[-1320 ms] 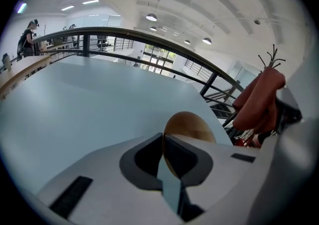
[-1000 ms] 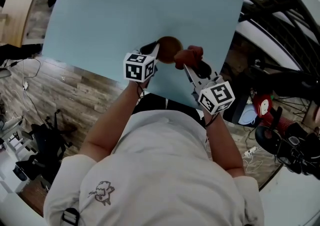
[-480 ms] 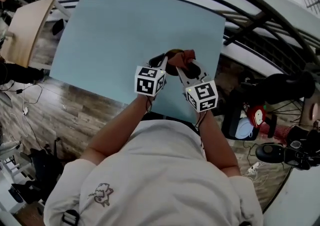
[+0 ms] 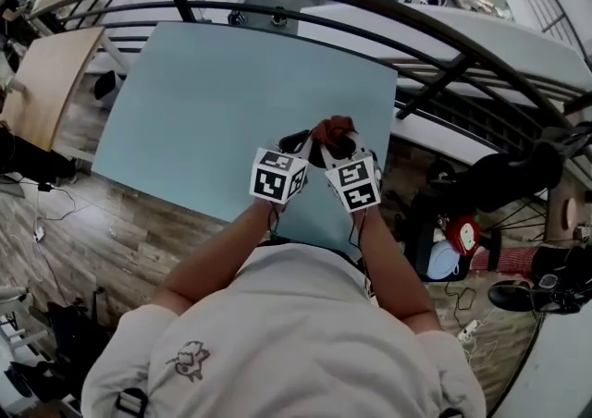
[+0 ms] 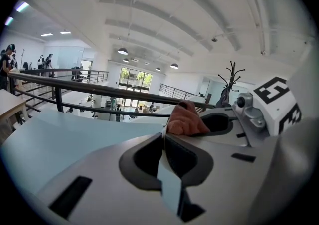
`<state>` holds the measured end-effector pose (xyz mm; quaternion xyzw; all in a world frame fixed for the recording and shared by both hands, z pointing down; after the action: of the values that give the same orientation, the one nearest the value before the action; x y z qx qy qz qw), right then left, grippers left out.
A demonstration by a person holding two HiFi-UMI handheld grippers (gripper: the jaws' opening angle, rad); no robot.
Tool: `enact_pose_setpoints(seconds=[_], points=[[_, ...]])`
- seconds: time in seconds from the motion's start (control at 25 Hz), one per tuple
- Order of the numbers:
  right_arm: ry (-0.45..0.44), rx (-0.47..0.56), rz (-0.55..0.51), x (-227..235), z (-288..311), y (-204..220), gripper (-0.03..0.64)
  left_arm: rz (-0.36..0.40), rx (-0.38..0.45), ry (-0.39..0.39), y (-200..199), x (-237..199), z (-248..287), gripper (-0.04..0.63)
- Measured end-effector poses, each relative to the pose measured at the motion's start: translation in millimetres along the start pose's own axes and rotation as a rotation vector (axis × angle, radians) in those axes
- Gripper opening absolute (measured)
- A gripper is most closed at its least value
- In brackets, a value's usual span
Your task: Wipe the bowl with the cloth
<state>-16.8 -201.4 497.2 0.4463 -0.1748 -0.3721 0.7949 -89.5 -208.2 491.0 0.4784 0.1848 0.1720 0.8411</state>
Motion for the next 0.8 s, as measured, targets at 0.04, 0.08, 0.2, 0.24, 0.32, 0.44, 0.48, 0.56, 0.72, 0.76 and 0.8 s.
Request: enact_pose_setpoints(seconds=[0.04,0.08,0.2,0.24,0.32,0.44,0.48,0.56,0.72,0.76,0.8], points=[[-0.002,-0.016,-0.020,-2,1,0,0.124,0.002,0.001,0.004,0,0,-2,0.029],[-0.010,-0.032,-0.036,-4,3,0,0.124,0.002,0.001,0.007,-1,0,-4,0.029],[-0.068,-0.079,-0.046,-10,10,2,0.124,-0.017,0.007,0.022,-2,-1,-8,0.031],[-0.093,-0.096,-0.042,-13,12,4,0.124,-0.029,0.006,0.031,-2,-1,-9,0.034],[-0.132,-0.125,-0.035,-17,15,7,0.123,-0.047,0.001,0.044,0,-2,-10,0.037],[-0.158,-0.163,-0.054,-24,18,10,0.121,-0.057,0.010,0.035,3,-6,-13,0.037],[-0.174,-0.182,-0.064,-27,20,12,0.121,-0.054,0.018,0.024,2,-8,-14,0.037],[-0.222,-0.220,-0.083,-36,25,18,0.120,-0.035,0.032,-0.007,0,-14,-12,0.037],[-0.216,-0.273,-0.145,-45,20,30,0.118,-0.024,0.014,-0.057,7,-27,-4,0.034],[-0.193,-0.291,-0.171,-43,18,31,0.118,-0.027,0.010,-0.064,9,-30,-3,0.034],[-0.169,-0.304,-0.191,-41,16,31,0.118,-0.032,0.006,-0.067,9,-33,-3,0.034]])
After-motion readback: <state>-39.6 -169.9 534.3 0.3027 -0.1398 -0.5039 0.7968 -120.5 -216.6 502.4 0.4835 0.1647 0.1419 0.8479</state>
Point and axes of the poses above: the fingertips, and each gripper's own axes: z forward along the fingers, x to its right, y out of its underside, the point moved 4 cm from there along -z, backward along the fingers, and after that the axes turned 11 degrees about -y, right-handed, at the moved point
